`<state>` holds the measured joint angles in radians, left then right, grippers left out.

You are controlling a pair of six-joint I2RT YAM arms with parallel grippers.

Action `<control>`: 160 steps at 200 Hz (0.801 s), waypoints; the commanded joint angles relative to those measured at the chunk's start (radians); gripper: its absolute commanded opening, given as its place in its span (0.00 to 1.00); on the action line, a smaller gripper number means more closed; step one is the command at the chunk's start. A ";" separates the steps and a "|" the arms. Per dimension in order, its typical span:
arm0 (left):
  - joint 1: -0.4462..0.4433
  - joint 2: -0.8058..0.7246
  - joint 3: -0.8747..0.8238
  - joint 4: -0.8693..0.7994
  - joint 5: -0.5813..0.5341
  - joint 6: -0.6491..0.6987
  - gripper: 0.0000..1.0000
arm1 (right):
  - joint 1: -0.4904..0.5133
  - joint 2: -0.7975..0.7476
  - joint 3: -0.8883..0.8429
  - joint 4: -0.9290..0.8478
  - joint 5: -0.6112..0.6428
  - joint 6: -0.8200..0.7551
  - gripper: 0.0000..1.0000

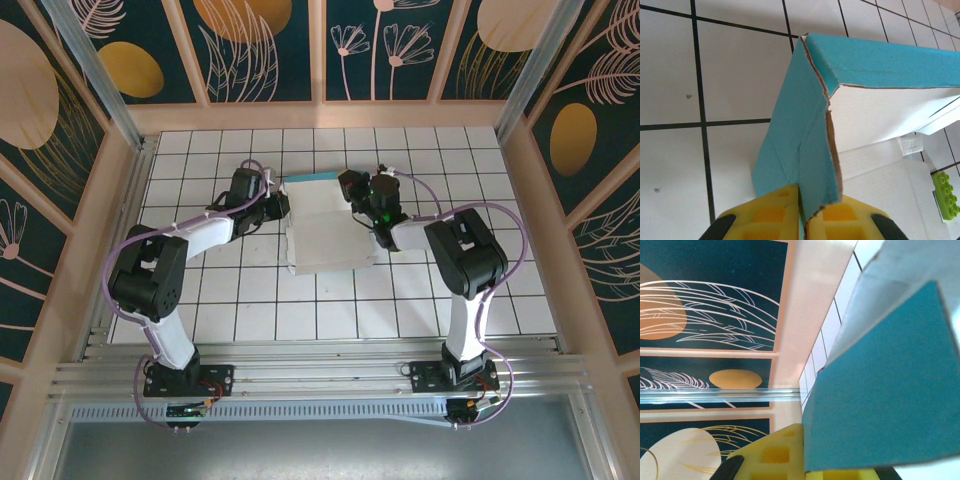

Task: Fold the paper box

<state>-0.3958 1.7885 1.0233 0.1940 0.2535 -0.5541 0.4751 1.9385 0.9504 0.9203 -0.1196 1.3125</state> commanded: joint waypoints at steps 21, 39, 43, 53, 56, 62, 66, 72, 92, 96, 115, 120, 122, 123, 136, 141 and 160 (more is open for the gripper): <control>-0.075 -0.016 -0.101 0.218 0.005 -0.018 0.26 | 0.027 -0.035 -0.072 0.007 0.014 -0.048 0.00; -0.075 -0.014 -0.120 0.207 -0.021 0.006 0.26 | 0.027 -0.059 -0.096 0.003 0.021 -0.062 0.00; -0.075 -0.018 -0.125 0.204 -0.031 0.013 0.26 | 0.026 -0.064 -0.102 0.003 0.023 -0.067 0.00; -0.075 -0.034 -0.141 0.194 -0.057 0.026 0.27 | 0.026 -0.079 -0.117 0.007 0.023 -0.090 0.00; -0.075 -0.040 -0.146 0.191 -0.064 0.031 0.27 | 0.027 -0.082 -0.122 0.011 0.023 -0.098 0.00; -0.075 -0.057 -0.158 0.189 -0.076 0.041 0.29 | 0.027 -0.089 -0.132 0.015 0.027 -0.112 0.00; -0.075 -0.066 -0.167 0.191 -0.083 0.047 0.31 | 0.027 -0.093 -0.140 0.018 0.030 -0.119 0.00; -0.075 -0.069 -0.183 0.196 -0.091 0.057 0.31 | 0.028 -0.100 -0.151 0.022 0.033 -0.130 0.00; -0.075 -0.145 -0.222 0.206 -0.096 0.090 0.33 | 0.028 -0.111 -0.181 0.038 0.030 -0.148 0.00; -0.075 -0.152 -0.228 0.208 -0.091 0.095 0.34 | 0.027 -0.112 -0.185 0.038 0.028 -0.150 0.00; -0.076 -0.181 -0.261 0.225 -0.062 0.115 0.36 | 0.028 -0.121 -0.204 0.040 0.023 -0.151 0.00; -0.075 -0.187 -0.268 0.231 -0.055 0.117 0.36 | 0.030 -0.125 -0.210 0.039 0.026 -0.152 0.00; -0.075 -0.189 -0.271 0.232 -0.051 0.119 0.36 | 0.031 -0.125 -0.213 0.039 0.027 -0.153 0.00; -0.075 -0.191 -0.273 0.234 -0.048 0.120 0.36 | 0.031 -0.127 -0.214 0.038 0.028 -0.153 0.00; -0.075 -0.216 -0.300 0.257 -0.028 0.129 0.36 | 0.033 -0.137 -0.225 0.032 0.036 -0.164 0.00; -0.075 -0.231 -0.317 0.275 -0.018 0.131 0.36 | 0.033 -0.141 -0.228 0.026 0.041 -0.169 0.00; -0.075 -0.328 -0.387 0.344 -0.003 0.152 0.37 | 0.036 -0.155 -0.230 -0.001 0.054 -0.185 0.00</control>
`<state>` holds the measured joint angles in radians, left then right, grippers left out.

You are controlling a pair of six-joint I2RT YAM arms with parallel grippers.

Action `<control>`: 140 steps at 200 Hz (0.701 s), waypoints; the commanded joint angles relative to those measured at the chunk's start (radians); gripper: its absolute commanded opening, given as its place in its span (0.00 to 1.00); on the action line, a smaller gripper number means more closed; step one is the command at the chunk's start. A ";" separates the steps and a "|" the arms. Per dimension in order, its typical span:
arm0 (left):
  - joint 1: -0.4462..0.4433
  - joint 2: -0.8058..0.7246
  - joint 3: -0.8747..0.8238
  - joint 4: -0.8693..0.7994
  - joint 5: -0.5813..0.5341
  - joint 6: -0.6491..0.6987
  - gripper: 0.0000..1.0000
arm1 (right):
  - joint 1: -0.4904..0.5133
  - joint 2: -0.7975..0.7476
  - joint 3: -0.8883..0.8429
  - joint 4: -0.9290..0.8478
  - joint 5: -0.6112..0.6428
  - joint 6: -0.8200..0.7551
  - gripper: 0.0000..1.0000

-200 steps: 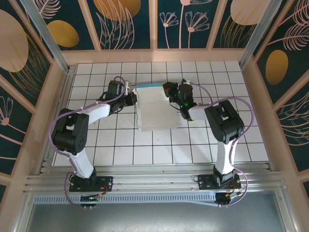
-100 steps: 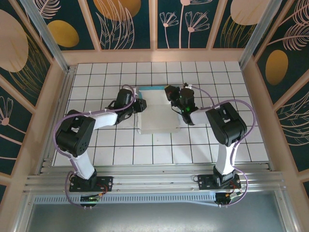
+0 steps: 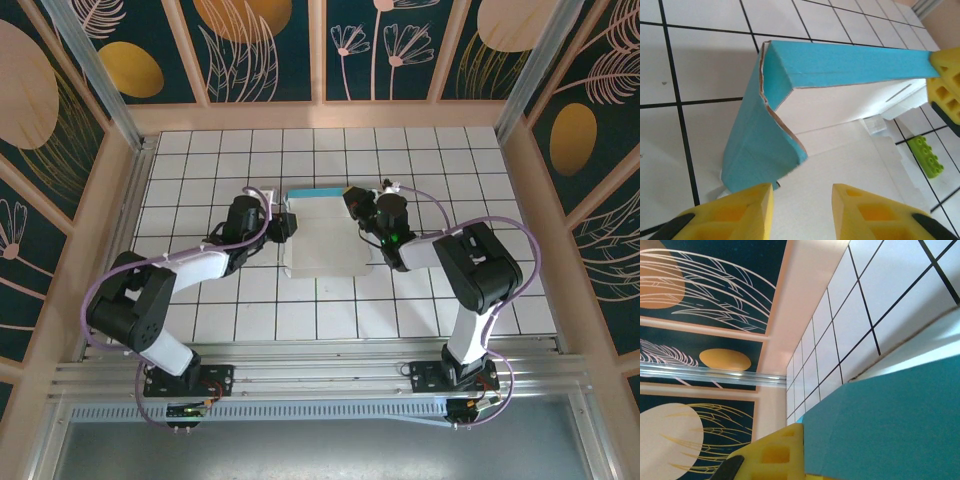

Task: Fold the paper box

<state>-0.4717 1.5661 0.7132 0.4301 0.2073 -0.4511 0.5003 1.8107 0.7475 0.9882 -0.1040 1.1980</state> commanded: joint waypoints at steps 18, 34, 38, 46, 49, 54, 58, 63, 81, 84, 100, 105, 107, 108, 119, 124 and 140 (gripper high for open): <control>0.001 -0.224 -0.114 0.075 -0.074 0.115 0.37 | 0.011 -0.034 -0.024 -0.082 0.044 -0.081 0.00; 0.004 -0.290 -0.095 -0.036 -0.246 0.219 0.35 | 0.011 -0.038 -0.016 -0.097 0.046 -0.089 0.00; 0.005 -0.297 -0.081 -0.066 -0.276 0.254 0.35 | 0.011 -0.038 -0.015 -0.102 0.047 -0.090 0.00; 0.009 -0.296 -0.054 -0.121 -0.320 0.322 0.37 | 0.011 -0.039 -0.013 -0.107 0.047 -0.090 0.00; 0.012 -0.291 -0.044 -0.139 -0.329 0.349 0.38 | 0.011 -0.040 -0.012 -0.108 0.047 -0.092 0.00; 0.018 -0.281 -0.025 -0.169 -0.331 0.391 0.42 | 0.011 -0.039 -0.011 -0.108 0.047 -0.093 0.00; 0.021 -0.269 -0.008 -0.195 -0.326 0.427 0.44 | 0.011 -0.039 -0.011 -0.109 0.047 -0.093 0.00; 0.022 -0.255 0.010 -0.221 -0.328 0.466 0.45 | 0.011 -0.039 -0.010 -0.109 0.047 -0.093 0.00; 0.028 -0.191 0.066 -0.286 -0.299 0.573 0.47 | 0.011 -0.037 -0.004 -0.118 0.046 -0.094 0.00; 0.029 -0.181 0.075 -0.294 -0.286 0.590 0.47 | 0.011 -0.037 -0.003 -0.120 0.047 -0.094 0.00; 0.036 -0.128 0.101 -0.301 -0.195 0.679 0.47 | 0.011 -0.036 0.005 -0.129 0.046 -0.094 0.00; 0.038 -0.110 0.107 -0.294 -0.181 0.696 0.46 | 0.011 -0.036 0.008 -0.133 0.044 -0.094 0.00; 0.039 -0.103 0.110 -0.292 -0.176 0.704 0.46 | 0.011 -0.037 0.010 -0.134 0.044 -0.094 0.00; 0.039 -0.099 0.113 -0.290 -0.173 0.707 0.46 | 0.011 -0.036 0.010 -0.135 0.043 -0.094 0.00; 0.046 -0.057 0.142 -0.293 -0.126 0.725 0.45 | 0.011 -0.037 0.018 -0.144 0.040 -0.097 0.00; 0.051 -0.036 0.159 -0.304 -0.088 0.730 0.45 | 0.011 -0.036 0.021 -0.147 0.039 -0.097 0.00; 0.054 0.032 0.215 -0.343 0.010 0.746 0.44 | 0.011 -0.036 0.028 -0.155 0.036 -0.098 0.00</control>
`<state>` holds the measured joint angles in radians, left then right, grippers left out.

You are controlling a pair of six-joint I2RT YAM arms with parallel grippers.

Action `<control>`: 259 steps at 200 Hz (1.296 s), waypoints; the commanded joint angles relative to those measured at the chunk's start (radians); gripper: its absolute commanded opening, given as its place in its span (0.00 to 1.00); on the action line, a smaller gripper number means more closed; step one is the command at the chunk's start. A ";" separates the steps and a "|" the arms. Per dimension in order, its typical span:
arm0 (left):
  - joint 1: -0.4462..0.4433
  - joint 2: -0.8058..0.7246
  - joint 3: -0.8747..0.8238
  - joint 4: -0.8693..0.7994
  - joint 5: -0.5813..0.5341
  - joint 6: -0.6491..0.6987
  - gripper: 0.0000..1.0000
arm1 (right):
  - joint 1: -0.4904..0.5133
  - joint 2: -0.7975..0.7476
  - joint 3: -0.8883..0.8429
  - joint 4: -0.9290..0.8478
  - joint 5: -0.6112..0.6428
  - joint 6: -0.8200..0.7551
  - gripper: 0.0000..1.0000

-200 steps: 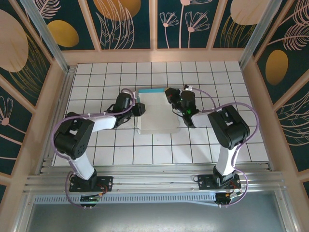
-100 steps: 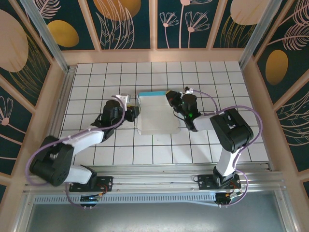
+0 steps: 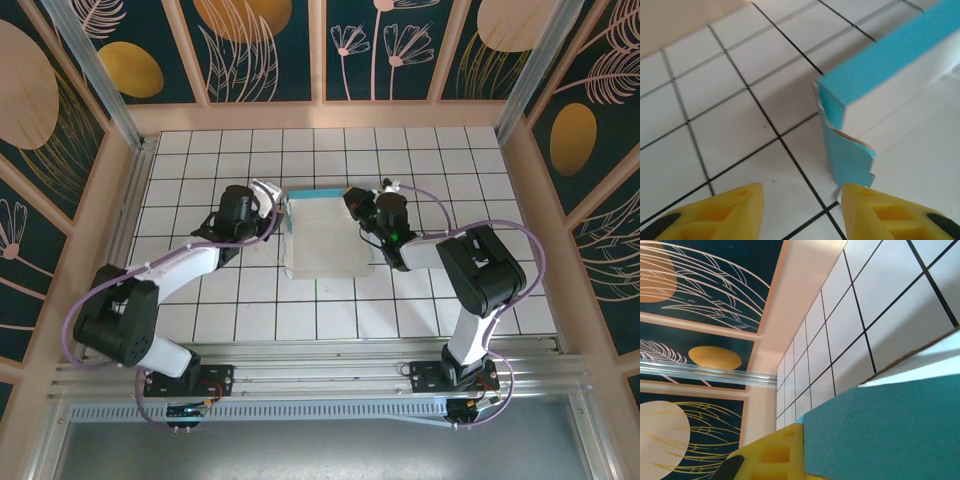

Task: Fold the paper box

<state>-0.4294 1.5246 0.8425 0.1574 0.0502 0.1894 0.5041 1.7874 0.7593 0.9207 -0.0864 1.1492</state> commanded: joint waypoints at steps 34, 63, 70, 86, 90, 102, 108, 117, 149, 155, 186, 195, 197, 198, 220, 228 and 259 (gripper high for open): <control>0.012 0.183 0.163 -0.075 0.156 0.083 0.37 | 0.007 -0.019 0.023 -0.098 0.014 -0.055 0.00; 0.012 0.247 0.178 -0.054 0.061 0.096 0.35 | 0.007 -0.022 0.024 -0.102 0.007 -0.063 0.00; 0.012 0.248 0.177 -0.055 0.064 0.104 0.36 | 0.007 -0.025 0.024 -0.103 0.005 -0.066 0.00; 0.012 0.244 0.163 -0.021 0.068 0.107 0.37 | 0.007 -0.029 0.025 -0.109 0.008 -0.071 0.00; 0.011 0.243 0.159 -0.005 0.068 0.105 0.37 | 0.008 -0.029 0.025 -0.109 0.008 -0.072 0.00; 0.013 0.246 0.158 0.021 0.082 0.095 0.37 | 0.008 -0.030 0.026 -0.105 0.006 -0.071 0.00; 0.012 0.249 0.163 0.022 0.084 0.095 0.37 | 0.008 -0.029 0.026 -0.103 0.004 -0.071 0.00; 0.013 0.260 0.187 0.007 0.085 0.073 0.35 | 0.008 -0.028 0.028 -0.102 -0.001 -0.067 0.00; 0.013 0.343 0.305 -0.091 0.094 -0.048 0.25 | 0.008 -0.020 0.032 -0.100 -0.005 -0.053 0.00; 0.014 0.361 0.332 -0.116 0.090 -0.069 0.23 | 0.008 -0.020 0.034 -0.099 -0.007 -0.050 0.00; 0.013 0.413 0.388 -0.179 0.038 -0.134 0.08 | 0.010 -0.029 0.029 -0.110 -0.009 -0.050 0.00; 0.012 0.413 0.391 -0.183 0.021 -0.152 0.05 | 0.010 -0.033 0.026 -0.111 -0.008 -0.052 0.00; 0.012 0.413 0.391 -0.183 0.016 -0.156 0.04 | 0.010 -0.034 0.026 -0.111 -0.007 -0.052 0.00; 0.012 0.412 0.391 -0.182 0.013 -0.159 0.04 | 0.009 -0.034 0.025 -0.113 -0.007 -0.052 0.00; 0.012 0.402 0.401 -0.182 -0.032 -0.211 0.00 | 0.010 -0.040 0.023 -0.116 -0.007 -0.042 0.00; 0.012 0.403 0.411 -0.186 -0.050 -0.234 0.00 | 0.011 -0.038 0.023 -0.114 -0.007 -0.036 0.00; 0.002 0.422 0.451 -0.201 -0.031 -0.260 0.17 | 0.011 -0.024 0.037 -0.114 -0.017 -0.015 0.00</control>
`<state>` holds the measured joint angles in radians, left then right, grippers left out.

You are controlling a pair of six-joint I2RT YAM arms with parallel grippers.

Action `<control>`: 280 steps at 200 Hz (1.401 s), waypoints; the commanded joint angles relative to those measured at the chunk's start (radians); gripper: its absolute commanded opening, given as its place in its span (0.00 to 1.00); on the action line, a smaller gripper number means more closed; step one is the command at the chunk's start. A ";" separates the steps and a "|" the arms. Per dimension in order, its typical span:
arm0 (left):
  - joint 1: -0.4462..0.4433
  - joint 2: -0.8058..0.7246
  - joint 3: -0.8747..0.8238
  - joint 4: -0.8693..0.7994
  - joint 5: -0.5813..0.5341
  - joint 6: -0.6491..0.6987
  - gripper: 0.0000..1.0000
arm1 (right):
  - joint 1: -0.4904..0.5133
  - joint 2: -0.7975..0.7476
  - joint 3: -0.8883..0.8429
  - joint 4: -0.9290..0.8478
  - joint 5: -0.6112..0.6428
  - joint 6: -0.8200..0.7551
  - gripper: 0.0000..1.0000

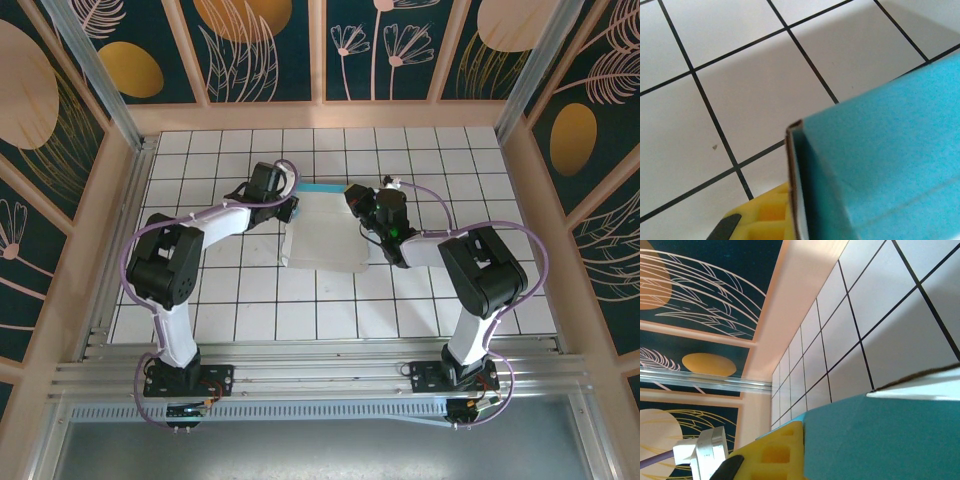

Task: Fold the paper box

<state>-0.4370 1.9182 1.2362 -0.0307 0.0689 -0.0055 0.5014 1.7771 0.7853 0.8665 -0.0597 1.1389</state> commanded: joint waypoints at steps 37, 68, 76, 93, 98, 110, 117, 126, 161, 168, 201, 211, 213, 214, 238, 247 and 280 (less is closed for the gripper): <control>-0.012 0.098 0.133 -0.079 -0.088 -0.081 0.18 | 0.014 -0.015 0.017 -0.061 -0.049 0.002 0.00; -0.015 0.132 0.161 -0.116 -0.120 -0.099 0.06 | 0.014 -0.017 0.017 -0.065 -0.046 0.004 0.00; -0.016 0.137 0.164 -0.125 -0.133 -0.103 0.02 | 0.014 -0.018 0.018 -0.066 -0.047 0.007 0.00; -0.019 0.146 0.174 -0.150 -0.169 -0.108 0.00 | 0.014 -0.016 0.021 -0.069 -0.048 0.010 0.00; -0.021 0.148 0.175 -0.157 -0.179 -0.107 0.00 | 0.014 -0.015 0.022 -0.069 -0.048 0.012 0.00; -0.023 0.151 0.178 -0.167 -0.190 -0.106 0.06 | 0.014 -0.016 0.024 -0.071 -0.048 0.015 0.00; -0.024 0.150 0.180 -0.169 -0.189 -0.110 0.14 | 0.013 -0.018 0.026 -0.073 -0.049 0.015 0.00; -0.025 0.151 0.180 -0.170 -0.182 -0.117 0.23 | 0.013 -0.018 0.027 -0.076 -0.048 0.016 0.00; -0.028 0.172 0.191 -0.175 -0.159 -0.129 0.21 | 0.011 -0.016 0.031 -0.081 -0.046 0.015 0.00; -0.028 0.176 0.193 -0.178 -0.164 -0.131 0.16 | 0.011 -0.015 0.033 -0.083 -0.046 0.015 0.00; -0.031 0.180 0.195 -0.186 -0.185 -0.125 0.01 | 0.008 -0.017 0.033 -0.084 -0.046 0.021 0.00; -0.031 0.171 0.188 -0.184 -0.193 -0.127 0.05 | 0.008 -0.017 0.034 -0.084 -0.048 0.022 0.00; -0.031 0.169 0.188 -0.183 -0.193 -0.129 0.06 | 0.008 -0.017 0.034 -0.084 -0.048 0.022 0.00; -0.031 0.169 0.186 -0.182 -0.194 -0.129 0.07 | 0.008 -0.018 0.034 -0.084 -0.048 0.023 0.00; -0.032 0.122 0.144 -0.146 -0.174 -0.157 0.27 | 0.008 -0.016 0.035 -0.081 -0.049 0.025 0.00; -0.033 0.095 0.121 -0.132 -0.154 -0.172 0.29 | 0.006 -0.014 0.037 -0.081 -0.052 0.025 0.00; -0.032 -0.103 -0.049 -0.023 -0.053 -0.246 0.36 | -0.002 -0.001 0.054 -0.079 -0.084 0.027 0.00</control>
<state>-0.4778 1.9671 1.2987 -0.1207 -0.0586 -0.1730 0.5003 1.7767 0.8150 0.8310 -0.0830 1.1698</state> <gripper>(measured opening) 0.330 0.054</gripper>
